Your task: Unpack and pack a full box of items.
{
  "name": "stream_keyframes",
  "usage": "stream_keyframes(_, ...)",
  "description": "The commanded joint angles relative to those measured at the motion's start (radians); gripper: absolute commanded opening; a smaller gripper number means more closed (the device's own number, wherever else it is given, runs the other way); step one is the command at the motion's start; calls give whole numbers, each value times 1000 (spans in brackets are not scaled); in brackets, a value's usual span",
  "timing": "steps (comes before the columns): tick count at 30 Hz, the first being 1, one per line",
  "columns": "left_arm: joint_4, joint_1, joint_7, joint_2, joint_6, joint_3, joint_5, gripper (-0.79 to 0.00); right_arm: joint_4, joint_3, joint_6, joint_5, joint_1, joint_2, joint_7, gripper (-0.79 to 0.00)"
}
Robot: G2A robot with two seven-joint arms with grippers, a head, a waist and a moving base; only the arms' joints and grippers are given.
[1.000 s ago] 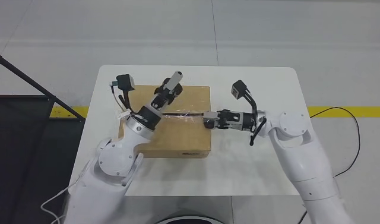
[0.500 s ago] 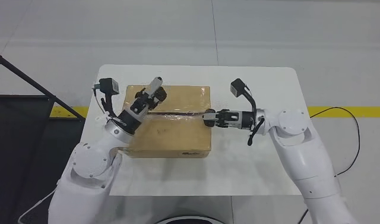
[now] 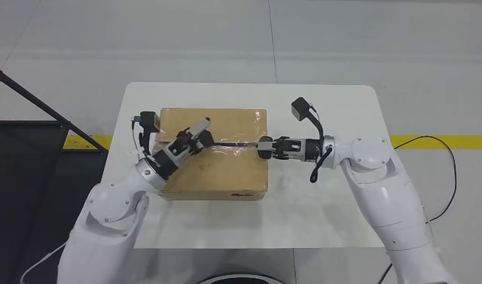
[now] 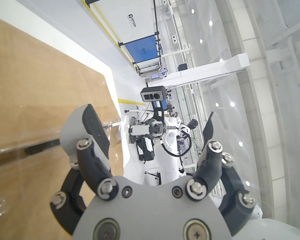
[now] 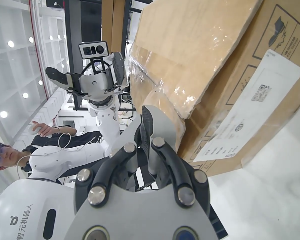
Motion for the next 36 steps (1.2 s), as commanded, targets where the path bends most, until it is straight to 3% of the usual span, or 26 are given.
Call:
stream_keyframes(1,17,-1,5,0,5,5,8,0,0,1,3,-4,-1,2,-2,-785)
stream_keyframes(11,46,3,12,4,-3,8,6,0,-19,31,31,-23,-34,18,-6,-616)
stream_keyframes(17,48,4,13,5,-3,10,1,0,-50,59,45,-39,-67,31,4,-459)
stream_keyframes(20,48,4,12,6,-3,11,-2,0,-67,74,52,-51,-82,38,4,-345)
stream_keyframes(23,48,4,16,7,-4,12,-5,0,-88,104,56,-62,-96,46,-18,-182)
stream_keyframes(27,38,12,22,8,-8,10,-13,0,-140,162,38,-41,-120,54,-76,-154)
stream_keyframes(30,23,19,31,9,-16,1,-20,0,-174,175,20,-9,-126,54,-121,-191)
stream_keyframes(35,-10,41,62,12,-31,-42,-23,0,-139,97,4,31,-71,38,-158,-730)
stream_keyframes(36,-18,49,68,14,-34,-58,-20,0,-121,71,3,38,-53,33,-157,-785)
